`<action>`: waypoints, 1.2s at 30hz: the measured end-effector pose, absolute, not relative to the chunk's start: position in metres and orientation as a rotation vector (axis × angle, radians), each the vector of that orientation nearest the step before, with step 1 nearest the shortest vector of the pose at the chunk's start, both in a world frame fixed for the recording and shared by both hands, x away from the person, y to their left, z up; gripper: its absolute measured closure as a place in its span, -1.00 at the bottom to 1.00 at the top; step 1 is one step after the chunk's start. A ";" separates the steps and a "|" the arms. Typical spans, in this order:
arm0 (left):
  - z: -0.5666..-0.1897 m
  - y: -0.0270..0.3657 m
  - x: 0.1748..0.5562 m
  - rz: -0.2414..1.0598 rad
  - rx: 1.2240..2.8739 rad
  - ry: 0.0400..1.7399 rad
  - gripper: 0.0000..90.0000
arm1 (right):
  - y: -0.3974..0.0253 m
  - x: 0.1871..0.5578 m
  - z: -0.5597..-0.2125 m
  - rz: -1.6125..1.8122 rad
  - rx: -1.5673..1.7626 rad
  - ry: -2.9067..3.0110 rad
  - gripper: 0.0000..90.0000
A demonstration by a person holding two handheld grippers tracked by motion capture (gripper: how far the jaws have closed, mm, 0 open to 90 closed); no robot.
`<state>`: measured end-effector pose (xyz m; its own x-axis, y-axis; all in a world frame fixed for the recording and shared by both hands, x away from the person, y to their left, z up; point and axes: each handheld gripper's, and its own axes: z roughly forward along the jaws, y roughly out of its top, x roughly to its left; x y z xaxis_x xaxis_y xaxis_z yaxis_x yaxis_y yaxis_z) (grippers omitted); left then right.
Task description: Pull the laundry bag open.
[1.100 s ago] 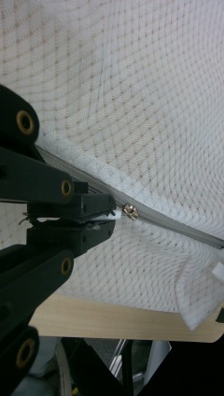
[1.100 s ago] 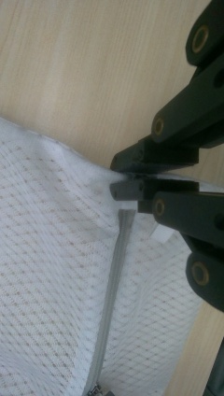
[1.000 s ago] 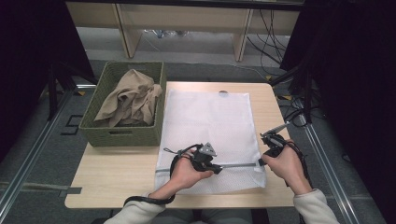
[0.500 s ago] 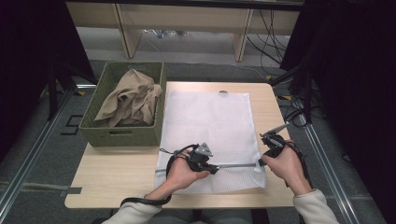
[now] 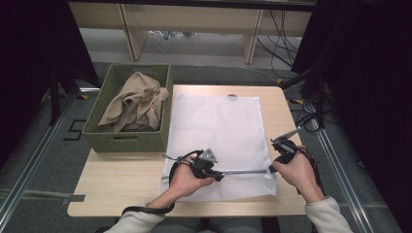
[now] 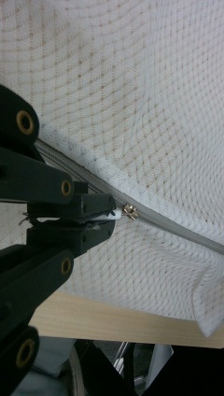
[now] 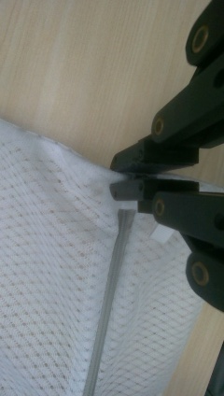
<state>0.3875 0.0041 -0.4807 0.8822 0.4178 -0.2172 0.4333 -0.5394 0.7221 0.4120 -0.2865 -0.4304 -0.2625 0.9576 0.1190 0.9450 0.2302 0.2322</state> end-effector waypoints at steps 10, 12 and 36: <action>-0.483 0.009 0.386 -0.027 2.201 0.621 0.92 | -0.287 0.412 -0.430 0.398 1.865 2.432 0.92; -0.483 0.010 0.387 -0.027 2.204 0.610 0.92 | -0.287 0.412 -0.431 0.397 1.862 2.433 0.92; -0.484 0.029 0.383 -0.015 2.201 0.652 0.92 | -0.288 0.412 -0.430 0.395 1.877 2.416 0.92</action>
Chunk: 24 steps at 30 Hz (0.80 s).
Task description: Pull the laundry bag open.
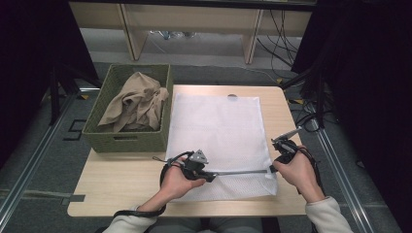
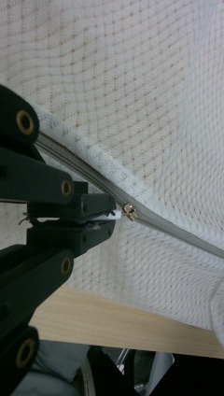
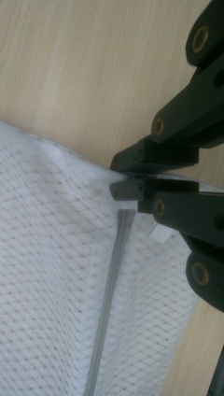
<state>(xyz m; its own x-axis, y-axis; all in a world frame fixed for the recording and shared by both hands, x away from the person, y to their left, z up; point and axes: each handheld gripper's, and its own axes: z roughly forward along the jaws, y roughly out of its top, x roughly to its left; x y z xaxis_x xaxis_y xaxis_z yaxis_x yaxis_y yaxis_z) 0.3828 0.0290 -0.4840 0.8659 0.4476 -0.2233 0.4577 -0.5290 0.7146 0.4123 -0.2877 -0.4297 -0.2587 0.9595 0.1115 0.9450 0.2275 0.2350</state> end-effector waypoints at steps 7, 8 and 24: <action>-0.485 0.033 0.382 -0.010 2.201 0.653 0.92 | -0.287 0.412 -0.430 0.376 1.886 2.418 0.92; -0.486 0.034 0.382 -0.011 2.206 0.646 0.92 | -0.284 0.411 -0.426 0.353 1.987 2.398 0.92; -0.484 0.042 0.380 0.003 2.202 0.671 0.92 | -0.286 0.412 -0.429 0.385 1.894 2.421 0.92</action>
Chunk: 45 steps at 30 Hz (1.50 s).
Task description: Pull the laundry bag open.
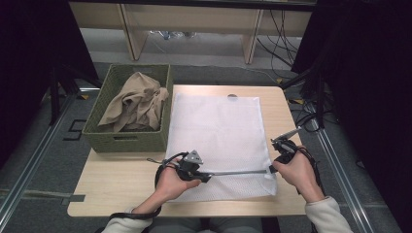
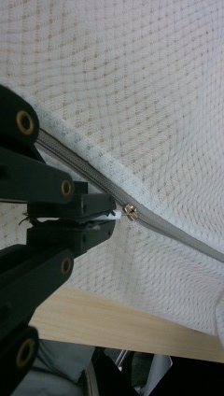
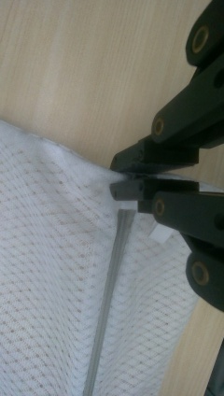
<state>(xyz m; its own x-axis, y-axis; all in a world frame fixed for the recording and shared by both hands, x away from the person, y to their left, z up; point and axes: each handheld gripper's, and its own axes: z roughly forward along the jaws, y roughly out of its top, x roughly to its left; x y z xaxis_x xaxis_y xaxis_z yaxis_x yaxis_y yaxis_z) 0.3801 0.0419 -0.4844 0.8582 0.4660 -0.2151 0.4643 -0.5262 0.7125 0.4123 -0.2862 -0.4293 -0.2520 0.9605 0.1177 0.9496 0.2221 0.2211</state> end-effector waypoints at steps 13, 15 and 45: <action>-0.484 0.052 0.380 0.002 2.210 0.688 0.92 | -0.288 0.414 -0.432 0.395 1.852 2.433 0.92; -0.484 0.053 0.380 0.007 2.204 0.696 0.92 | -0.288 0.414 -0.433 0.394 1.846 2.427 0.92; -0.485 0.080 0.376 0.038 2.209 0.742 0.92 | -0.285 0.412 -0.430 0.357 1.937 2.394 0.92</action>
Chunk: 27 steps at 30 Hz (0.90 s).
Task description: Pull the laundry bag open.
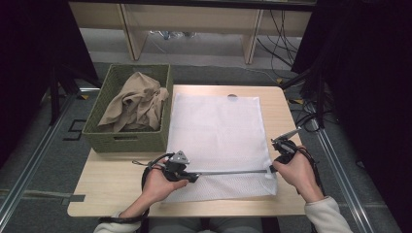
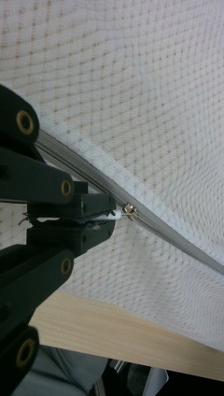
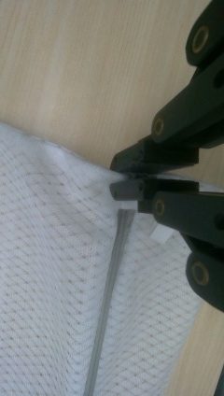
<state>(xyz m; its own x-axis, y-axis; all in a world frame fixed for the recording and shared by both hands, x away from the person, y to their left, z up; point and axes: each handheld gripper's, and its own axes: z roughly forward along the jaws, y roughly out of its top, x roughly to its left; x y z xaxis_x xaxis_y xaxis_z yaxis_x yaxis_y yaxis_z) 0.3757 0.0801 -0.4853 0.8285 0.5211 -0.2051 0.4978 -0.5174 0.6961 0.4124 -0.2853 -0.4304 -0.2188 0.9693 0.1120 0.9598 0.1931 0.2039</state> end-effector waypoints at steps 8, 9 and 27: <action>-0.486 0.083 0.374 0.031 2.189 0.765 0.92 | -0.285 0.412 -0.431 0.359 1.946 2.398 0.92; -0.486 0.085 0.374 0.040 2.199 0.769 0.92 | -0.285 0.412 -0.431 0.359 1.947 2.402 0.92; -0.484 0.092 0.373 0.049 2.189 0.791 0.92 | -0.288 0.414 -0.435 0.397 1.851 2.425 0.92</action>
